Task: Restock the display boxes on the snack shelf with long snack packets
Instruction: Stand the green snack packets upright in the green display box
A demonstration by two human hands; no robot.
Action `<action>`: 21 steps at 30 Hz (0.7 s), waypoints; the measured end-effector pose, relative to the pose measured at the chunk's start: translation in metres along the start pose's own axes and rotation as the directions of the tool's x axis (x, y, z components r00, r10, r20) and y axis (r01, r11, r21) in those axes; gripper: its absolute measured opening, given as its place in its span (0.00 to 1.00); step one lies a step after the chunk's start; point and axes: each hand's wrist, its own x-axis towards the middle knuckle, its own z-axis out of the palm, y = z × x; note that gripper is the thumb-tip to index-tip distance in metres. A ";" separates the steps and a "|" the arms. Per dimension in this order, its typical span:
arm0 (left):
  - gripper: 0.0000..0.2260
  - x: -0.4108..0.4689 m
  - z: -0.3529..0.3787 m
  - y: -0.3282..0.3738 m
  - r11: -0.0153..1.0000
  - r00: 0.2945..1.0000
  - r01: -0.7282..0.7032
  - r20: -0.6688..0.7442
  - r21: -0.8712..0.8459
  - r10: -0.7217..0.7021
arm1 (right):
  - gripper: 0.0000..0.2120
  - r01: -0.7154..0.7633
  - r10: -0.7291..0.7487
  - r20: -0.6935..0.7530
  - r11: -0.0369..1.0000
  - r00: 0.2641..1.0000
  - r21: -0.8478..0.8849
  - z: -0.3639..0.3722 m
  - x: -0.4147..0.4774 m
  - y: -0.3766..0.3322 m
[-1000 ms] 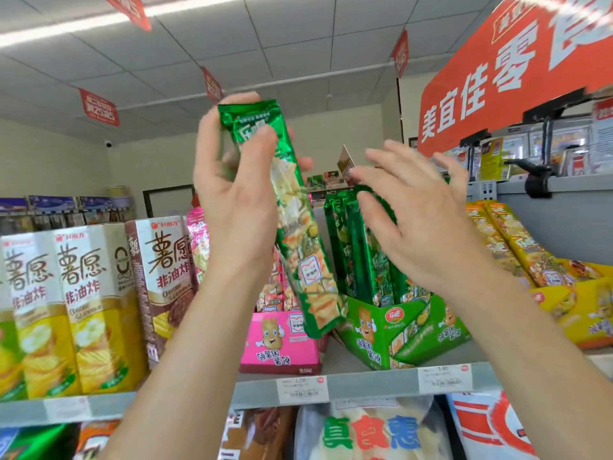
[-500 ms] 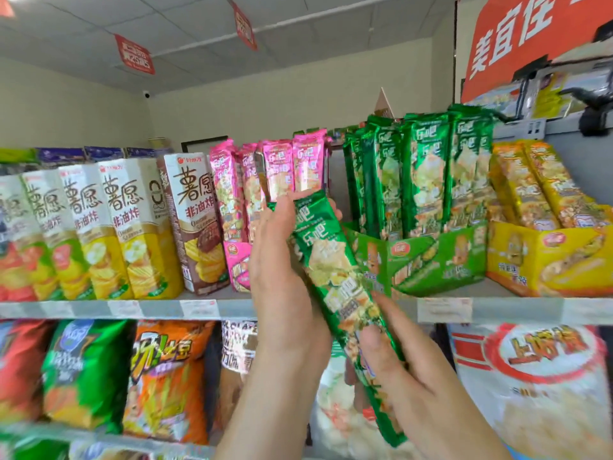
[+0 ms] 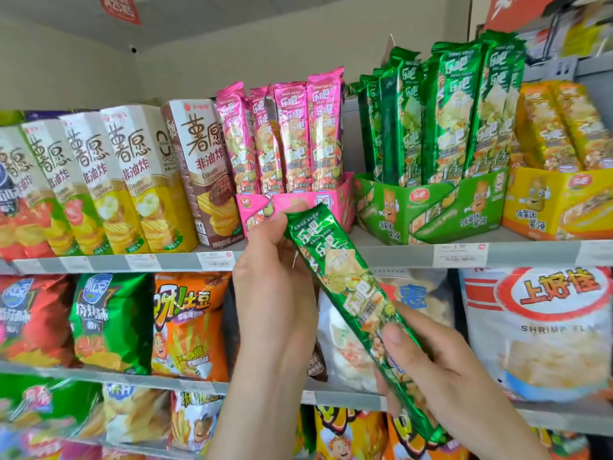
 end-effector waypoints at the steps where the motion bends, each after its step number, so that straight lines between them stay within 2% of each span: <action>1: 0.12 0.001 -0.004 0.001 0.999 1.000 0.005 -0.023 -0.033 -0.006 | 0.19 0.007 -0.008 -0.011 0.999 1.000 -0.041 0.002 0.001 0.001; 3: 0.10 0.003 -0.013 0.004 0.998 0.998 -0.014 -0.058 -0.056 0.011 | 0.19 0.013 -0.017 -0.035 0.996 0.999 -0.093 0.008 0.002 0.000; 6: 0.17 0.004 -0.027 0.008 0.994 0.994 -0.103 -0.047 -0.026 0.102 | 0.19 0.017 -0.030 -0.085 0.989 0.996 -0.148 0.018 0.003 -0.004; 9: 0.19 0.006 -0.039 0.016 0.988 0.988 -0.154 -0.002 -0.026 0.154 | 0.21 0.027 -0.052 -0.129 0.982 0.990 -0.189 0.030 0.006 -0.005; 14: 0.07 0.019 -0.062 0.031 0.985 0.983 -0.172 0.064 -0.008 0.172 | 0.22 0.053 -0.103 -0.174 0.962 0.979 -0.269 0.046 0.013 -0.008; 15: 0.04 0.022 -0.068 0.036 0.984 0.978 -0.178 0.112 -0.002 0.177 | 0.22 0.064 -0.125 -0.189 0.952 0.974 -0.298 0.047 0.014 -0.009; 16: 0.06 0.025 -0.074 0.041 0.981 0.967 -0.192 0.175 0.015 0.186 | 0.21 0.074 -0.149 -0.207 0.941 0.967 -0.331 0.049 0.015 -0.009; 18: 0.16 0.032 -0.089 0.051 0.962 0.923 -0.251 0.324 0.103 0.207 | 0.19 0.071 -0.183 -0.250 0.914 0.951 -0.399 0.049 0.017 -0.011; 19: 0.16 0.035 -0.096 0.055 0.942 0.894 -0.297 0.393 0.157 0.216 | 0.19 0.063 -0.188 -0.266 0.906 0.945 -0.418 0.049 0.017 -0.012; 21: 0.12 0.038 -0.106 0.061 0.885 0.833 -0.396 0.501 0.245 0.234 | 0.20 0.060 -0.190 -0.266 0.901 0.945 -0.430 0.049 0.019 -0.012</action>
